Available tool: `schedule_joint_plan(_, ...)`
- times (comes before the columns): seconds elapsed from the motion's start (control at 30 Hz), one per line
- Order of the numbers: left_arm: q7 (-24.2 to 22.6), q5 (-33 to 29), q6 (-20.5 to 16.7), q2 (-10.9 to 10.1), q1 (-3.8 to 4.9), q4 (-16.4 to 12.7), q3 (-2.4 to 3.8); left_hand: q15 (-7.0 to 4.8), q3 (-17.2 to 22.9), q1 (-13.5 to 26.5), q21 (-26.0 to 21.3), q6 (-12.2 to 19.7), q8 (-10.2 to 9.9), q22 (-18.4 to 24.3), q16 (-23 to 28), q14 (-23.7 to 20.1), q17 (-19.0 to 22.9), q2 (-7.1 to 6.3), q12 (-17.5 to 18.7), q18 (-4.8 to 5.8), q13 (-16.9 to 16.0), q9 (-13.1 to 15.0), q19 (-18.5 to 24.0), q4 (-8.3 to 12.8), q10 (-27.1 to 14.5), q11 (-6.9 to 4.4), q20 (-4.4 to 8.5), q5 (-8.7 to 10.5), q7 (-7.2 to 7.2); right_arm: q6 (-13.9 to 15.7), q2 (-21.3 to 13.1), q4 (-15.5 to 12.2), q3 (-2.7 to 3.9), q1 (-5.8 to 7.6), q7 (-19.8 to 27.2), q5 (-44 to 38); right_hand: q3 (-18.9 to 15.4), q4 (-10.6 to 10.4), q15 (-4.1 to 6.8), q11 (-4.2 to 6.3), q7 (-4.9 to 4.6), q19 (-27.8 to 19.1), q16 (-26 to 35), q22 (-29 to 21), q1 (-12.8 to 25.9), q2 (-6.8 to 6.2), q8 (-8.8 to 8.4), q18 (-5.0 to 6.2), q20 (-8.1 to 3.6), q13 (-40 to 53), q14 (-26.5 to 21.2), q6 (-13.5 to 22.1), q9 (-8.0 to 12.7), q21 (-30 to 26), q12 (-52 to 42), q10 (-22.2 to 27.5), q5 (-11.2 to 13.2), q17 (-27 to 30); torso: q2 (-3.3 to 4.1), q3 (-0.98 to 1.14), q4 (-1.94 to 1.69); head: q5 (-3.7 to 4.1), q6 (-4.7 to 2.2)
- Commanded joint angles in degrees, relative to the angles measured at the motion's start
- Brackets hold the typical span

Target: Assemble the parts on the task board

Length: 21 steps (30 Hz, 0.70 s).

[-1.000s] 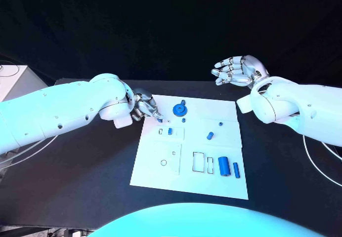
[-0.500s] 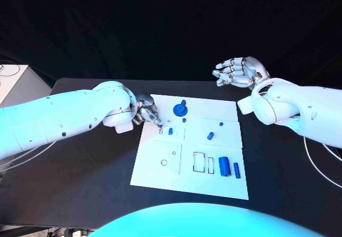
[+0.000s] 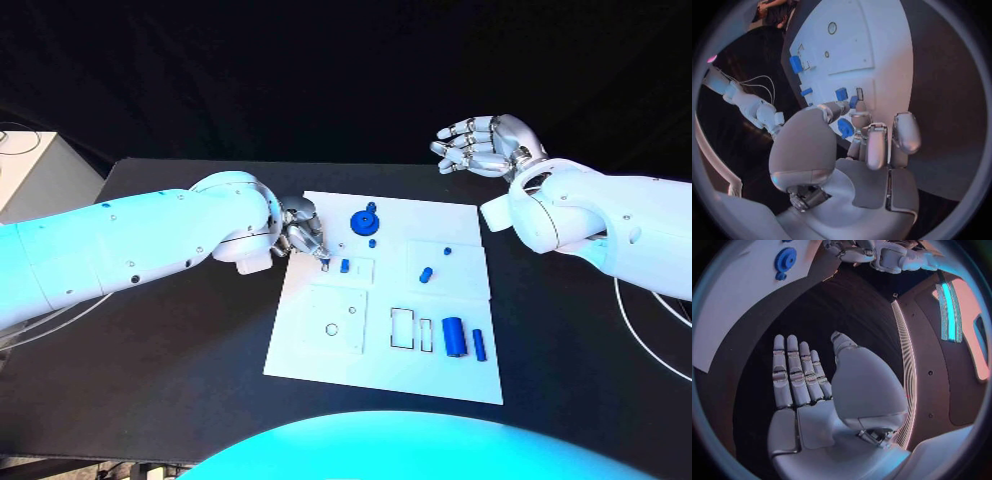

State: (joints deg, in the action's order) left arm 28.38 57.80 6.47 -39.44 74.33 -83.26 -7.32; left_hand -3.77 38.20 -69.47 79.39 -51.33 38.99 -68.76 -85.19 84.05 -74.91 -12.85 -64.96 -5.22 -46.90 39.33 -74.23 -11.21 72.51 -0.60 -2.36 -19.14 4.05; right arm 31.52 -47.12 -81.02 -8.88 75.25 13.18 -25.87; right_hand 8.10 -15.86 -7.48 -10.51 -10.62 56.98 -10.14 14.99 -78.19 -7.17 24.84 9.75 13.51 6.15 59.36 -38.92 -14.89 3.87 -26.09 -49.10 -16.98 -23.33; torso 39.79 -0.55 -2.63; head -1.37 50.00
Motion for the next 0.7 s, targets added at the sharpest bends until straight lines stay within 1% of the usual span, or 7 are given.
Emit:
schedule_joint_plan(0.03, -0.1, 1.5, 2.0, 0.1, -0.08, -0.2, -0.01, -0.31, 11.3, 0.1, 0.2, -0.7, 0.1, 0.1, -0.2, 3.5, -5.1, 0.33, -0.2, 0.21, 0.1, 0.0, -0.3, 11.3, 0.4, -0.12, -0.01, -0.35, -0.24, 0.3, 0.0, 0.0, 0.02, -0.03, 1.2, 0.3, 0.4, -0.1, -0.29, -0.33, -3.99, -0.1, 0.3, 0.0, -0.6, -0.13, 0.15, 0.75, 0.41, -0.1, 0.0, -0.6, 0.1, -0.1, 0.2, -0.1, -0.4, 0.1, -0.02, 0.03, -0.02, 0.03, 0.00)
schedule_joint_plan(0.43, 0.0, 2.8, 2.4, 0.3, -0.14, -0.2, -0.07, -0.31, 11.3, 0.1, 0.2, -0.7, 0.1, 0.1, -0.2, 3.5, -5.0, 0.31, -0.2, 0.20, 0.1, 0.0, -0.3, 11.3, 0.4, -0.12, -0.01, -0.36, -0.24, 0.1, 0.1, 0.1, 0.02, -0.06, 1.4, -0.2, 0.4, -0.1, -0.30, -0.34, -4.00, -0.1, 0.4, -0.3, -0.5, -0.21, 0.12, 0.75, 0.42, -0.3, 0.1, -0.6, 0.1, -0.1, 0.3, -0.2, -0.5, 0.2, -0.01, -0.01, -0.03, -0.12, 0.00)
schedule_joint_plan(0.7, 0.2, 3.3, 3.0, 0.4, -0.15, -0.3, -0.10, -0.33, 11.4, 0.2, 0.2, -0.8, 0.1, 0.1, -0.2, 3.5, -5.1, 0.28, -0.1, 0.19, 0.0, 0.0, -0.3, 11.4, 0.4, -0.14, 0.01, -0.38, -0.25, -0.1, 0.1, 0.2, 0.02, -0.07, 1.2, -0.2, 0.4, -0.2, -0.33, -0.36, -4.02, -0.1, 0.6, -0.5, -0.4, -0.37, 0.05, 0.75, 0.44, -0.6, 0.1, -0.6, 0.3, -0.1, 0.5, -0.2, -0.7, 0.5, -0.01, -0.02, -0.05, -0.06, 0.00)
